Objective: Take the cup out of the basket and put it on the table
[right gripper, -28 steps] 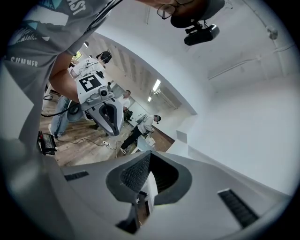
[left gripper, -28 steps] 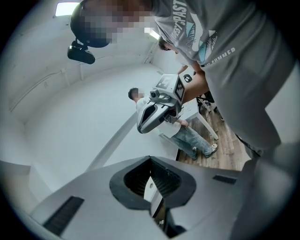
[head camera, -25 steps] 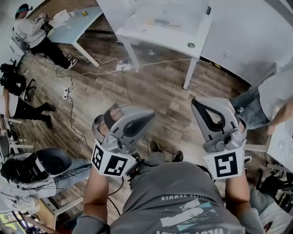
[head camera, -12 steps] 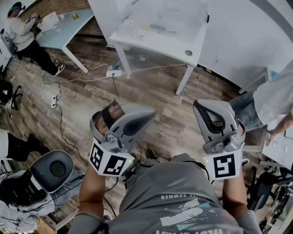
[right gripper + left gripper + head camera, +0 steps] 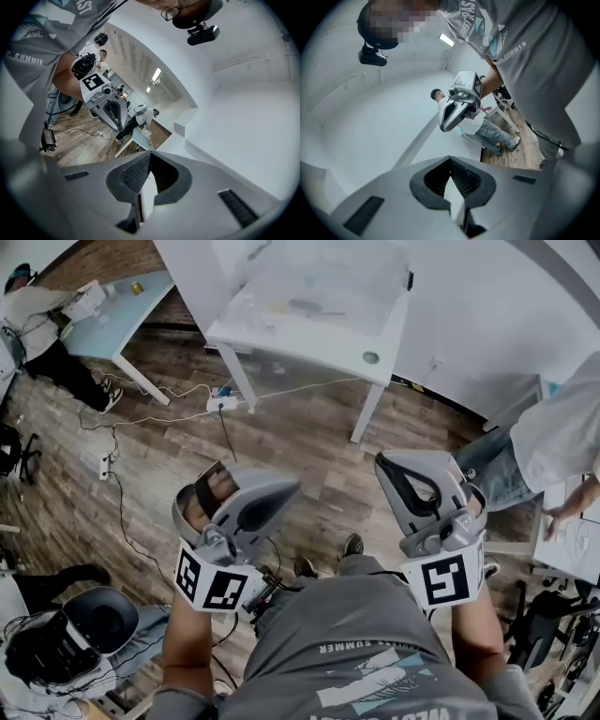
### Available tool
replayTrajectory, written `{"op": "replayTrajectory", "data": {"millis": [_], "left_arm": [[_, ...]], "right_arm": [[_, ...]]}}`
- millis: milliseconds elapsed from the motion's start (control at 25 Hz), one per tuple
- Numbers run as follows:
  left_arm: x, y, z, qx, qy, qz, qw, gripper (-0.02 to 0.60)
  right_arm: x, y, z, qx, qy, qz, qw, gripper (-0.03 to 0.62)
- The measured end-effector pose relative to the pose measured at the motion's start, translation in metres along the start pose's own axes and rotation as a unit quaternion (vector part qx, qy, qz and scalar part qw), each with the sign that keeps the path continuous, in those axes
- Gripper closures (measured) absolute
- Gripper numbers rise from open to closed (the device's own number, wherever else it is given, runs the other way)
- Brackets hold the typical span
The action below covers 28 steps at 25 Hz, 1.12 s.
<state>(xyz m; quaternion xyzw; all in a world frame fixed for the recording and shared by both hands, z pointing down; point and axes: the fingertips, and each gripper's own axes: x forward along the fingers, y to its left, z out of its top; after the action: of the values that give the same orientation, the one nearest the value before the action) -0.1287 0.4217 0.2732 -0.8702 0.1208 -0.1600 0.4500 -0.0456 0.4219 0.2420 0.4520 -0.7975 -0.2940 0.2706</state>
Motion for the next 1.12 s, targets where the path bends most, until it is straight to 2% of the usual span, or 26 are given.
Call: {"op": "replayTrajectory", "data": {"millis": [400, 680, 880, 1120], "left_arm": [[0.064, 0.014, 0.005, -0.014, 0.056, 0.015, 0.9982, 0.572], [0.089, 0.018, -0.009, -0.041, 0.076, 0.012, 0.9962, 0.572], [0.098, 0.033, -0.036, -0.041, 0.071, 0.008, 0.9966, 0.572], [0.097, 0.062, -0.064, -0.041, 0.044, 0.02, 0.998, 0.572]], "right_arm": [[0.004, -0.056, -0.055, 0.021, -0.049, 0.02, 0.998, 0.583], [0.016, -0.074, -0.084, 0.039, -0.052, 0.035, 0.997, 0.583], [0.043, -0.083, -0.092, 0.041, -0.038, 0.032, 0.998, 0.583], [0.068, -0.097, -0.085, 0.028, -0.021, 0.014, 0.999, 0.583]]}}
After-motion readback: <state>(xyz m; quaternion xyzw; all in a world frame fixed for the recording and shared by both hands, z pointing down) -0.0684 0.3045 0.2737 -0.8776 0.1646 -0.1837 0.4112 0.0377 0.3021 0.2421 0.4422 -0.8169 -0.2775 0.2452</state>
